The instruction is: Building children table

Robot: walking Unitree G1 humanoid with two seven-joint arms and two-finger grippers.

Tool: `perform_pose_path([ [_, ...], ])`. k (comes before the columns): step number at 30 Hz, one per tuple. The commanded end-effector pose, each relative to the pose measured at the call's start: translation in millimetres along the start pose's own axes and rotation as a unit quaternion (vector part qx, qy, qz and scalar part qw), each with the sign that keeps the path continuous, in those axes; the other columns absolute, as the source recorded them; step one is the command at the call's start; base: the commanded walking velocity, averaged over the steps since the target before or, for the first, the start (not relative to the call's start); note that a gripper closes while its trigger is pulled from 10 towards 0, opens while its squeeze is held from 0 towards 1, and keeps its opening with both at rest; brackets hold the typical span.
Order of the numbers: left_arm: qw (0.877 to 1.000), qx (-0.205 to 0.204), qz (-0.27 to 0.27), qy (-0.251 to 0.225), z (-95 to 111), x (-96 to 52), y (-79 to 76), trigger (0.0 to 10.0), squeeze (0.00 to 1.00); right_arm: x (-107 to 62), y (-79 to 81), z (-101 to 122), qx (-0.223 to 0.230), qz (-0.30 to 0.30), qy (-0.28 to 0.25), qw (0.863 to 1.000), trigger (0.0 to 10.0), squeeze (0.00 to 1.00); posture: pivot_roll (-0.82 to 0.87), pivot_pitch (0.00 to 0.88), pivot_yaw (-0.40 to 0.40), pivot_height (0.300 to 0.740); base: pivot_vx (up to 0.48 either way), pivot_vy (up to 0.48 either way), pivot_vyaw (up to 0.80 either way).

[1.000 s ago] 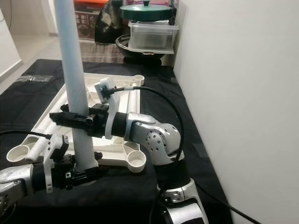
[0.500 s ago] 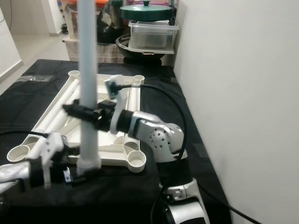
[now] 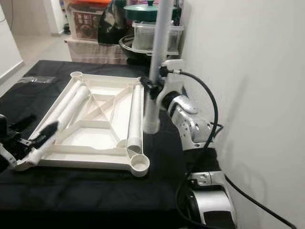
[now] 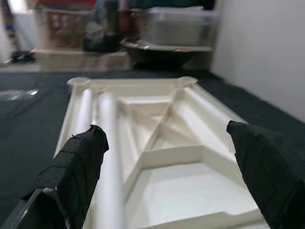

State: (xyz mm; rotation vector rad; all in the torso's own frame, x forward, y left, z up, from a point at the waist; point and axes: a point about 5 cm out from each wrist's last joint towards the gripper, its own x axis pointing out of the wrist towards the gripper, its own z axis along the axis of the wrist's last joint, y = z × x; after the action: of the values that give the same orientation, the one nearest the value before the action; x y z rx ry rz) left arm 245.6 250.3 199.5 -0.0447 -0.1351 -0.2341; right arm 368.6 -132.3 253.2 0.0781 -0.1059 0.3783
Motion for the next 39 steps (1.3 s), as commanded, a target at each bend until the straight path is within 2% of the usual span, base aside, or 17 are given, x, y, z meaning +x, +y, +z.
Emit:
perform_pose_path([
  [1, 0.998, 0.003, 0.057, 0.028, -15, -4.7, 5.7, 10.0, 0.00, -5.4, 5.8, -6, -0.032, 0.007, -0.005, 0.999, 0.0, 0.00, 0.08, 0.000, -0.070, 0.740, 0.000, 0.000, 0.00],
  [4, 0.996, 0.004, 0.073, 0.044, -24, -7.5, 2.4, 10.0, 0.00, -10.8, 4.2, -12, -0.046, -0.002, -0.005, 0.999, 0.0, 0.00, 0.08, 0.000, -0.069, 0.740, 0.000, 0.000, 0.00],
  [5, 0.997, 0.008, 0.064, 0.050, -29, -9.0, -5.4, 10.0, 0.00, -15.2, 2.5, -18, -0.044, -0.011, 0.001, 0.999, 0.0, 0.00, 0.08, 0.000, -0.070, 0.740, 0.000, 0.000, 0.00],
  [6, 0.997, 0.008, 0.064, 0.050, -29, -9.0, -5.4, 10.0, 0.00, -15.2, 2.5, -18, -0.044, -0.011, 0.001, 0.999, 0.0, 0.00, 0.08, 0.000, -0.070, 0.740, 0.000, 0.000, 0.00],
  [11, 0.996, -0.007, 0.060, 0.063, -40, -11.0, -24.7, 10.0, 0.00, -21.6, -0.3, -27, -0.035, -0.054, -0.013, 0.998, 0.0, 0.00, 0.07, 0.000, -0.067, 0.740, 0.000, 0.000, 0.00],
  [15, 0.995, -0.015, 0.077, 0.059, -41, -8.0, -26.8, 10.0, 0.00, -21.6, -1.5, -25, -0.022, -0.074, -0.024, 0.997, 0.0, 0.00, 0.08, 0.000, -0.069, 0.740, 0.000, 0.000, 0.00],
  [18, 0.994, -0.014, 0.094, 0.050, -37, -5.5, -22.7, 10.0, 0.00, -20.8, -0.1, -23, -0.005, -0.080, -0.032, 0.996, 0.0, 0.00, 0.08, 0.000, -0.070, 0.740, 0.000, 0.480, -0.79],
  [19, 0.994, -0.012, 0.099, 0.043, -35, -5.2, -20.8, 10.0, 0.00, -20.9, 0.3, -22, -0.011, -0.082, -0.035, 0.996, 1.1, 0.00, 0.08, 0.000, -0.070, 0.740, 0.000, 0.480, 0.00],
  [21, 0.994, -0.012, 0.102, 0.039, -34, -5.1, -19.6, 10.0, 0.00, -21.1, 0.6, -21, -0.018, -0.084, -0.036, 0.996, 1.1, 0.00, 0.08, 0.000, -0.070, 0.740, 0.000, 0.480, 0.00],
  [22, 0.994, -0.008, 0.106, 0.033, -32, -5.2, -18.1, 10.0, 0.00, -19.9, 4.3, -24, -0.007, -0.071, -0.023, 0.997, 0.0, 0.00, 0.08, 0.000, -0.070, 0.740, 0.000, 0.000, 0.00],
  [25, 0.994, -0.010, 0.104, 0.029, -32, -4.7, -18.7, 10.0, 0.00, -19.4, 6.2, -26, 0.015, -0.069, -0.021, 0.997, 0.0, 0.00, 0.08, 0.000, -0.069, 0.740, 0.000, 0.000, -0.80],
  [26, 0.994, -0.011, 0.104, 0.030, -32, -4.1, -20.1, 10.0, 0.00, -20.0, 6.5, -25, 0.008, -0.070, -0.026, 0.997, 0.3, 0.00, 0.08, 0.000, -0.069, 0.740, 0.000, 0.000, -0.56],
  [29, 0.994, -0.013, 0.104, 0.031, -32, -3.2, -22.5, 10.0, 0.00, -20.5, 7.0, -23, -0.002, -0.069, -0.029, 0.997, 0.1, 0.00, 0.07, 0.000, -0.069, 0.740, 0.000, 0.160, -0.38],
  [33, 0.994, -0.018, 0.098, 0.036, -33, -1.3, -27.5, 10.0, 0.00, -20.4, 9.1, -23, 0.013, -0.057, -0.029, 0.998, 0.0, 0.00, 0.07, 0.000, -0.071, 0.740, 0.000, 0.480, -0.80],
  [35, 0.994, -0.014, 0.107, 0.016, -29, -1.0, -27.9, 10.0, 0.00, -20.8, 9.7, -21, 0.003, -0.055, -0.033, 0.998, 0.0, 0.00, 0.07, 0.000, -0.071, 0.740, 0.000, 0.371, -0.79],
  [36, 0.994, -0.004, 0.105, 0.020, -31, 0.0, -29.2, 10.0, 0.00, -20.7, 10.5, -21, -0.007, -0.058, -0.033, 0.998, 10.0, 0.00, 0.07, 0.000, -0.072, 0.740, 0.000, 0.000, 0.00],
  [39, 0.994, -0.003, 0.104, 0.023, -31, 0.2, -29.7, 10.0, 0.00, -20.5, 10.9, -21, -0.009, -0.059, -0.033, 0.998, 10.0, 0.00, 0.07, 0.000, -0.072, 0.740, 0.000, 0.000, 0.00],
])
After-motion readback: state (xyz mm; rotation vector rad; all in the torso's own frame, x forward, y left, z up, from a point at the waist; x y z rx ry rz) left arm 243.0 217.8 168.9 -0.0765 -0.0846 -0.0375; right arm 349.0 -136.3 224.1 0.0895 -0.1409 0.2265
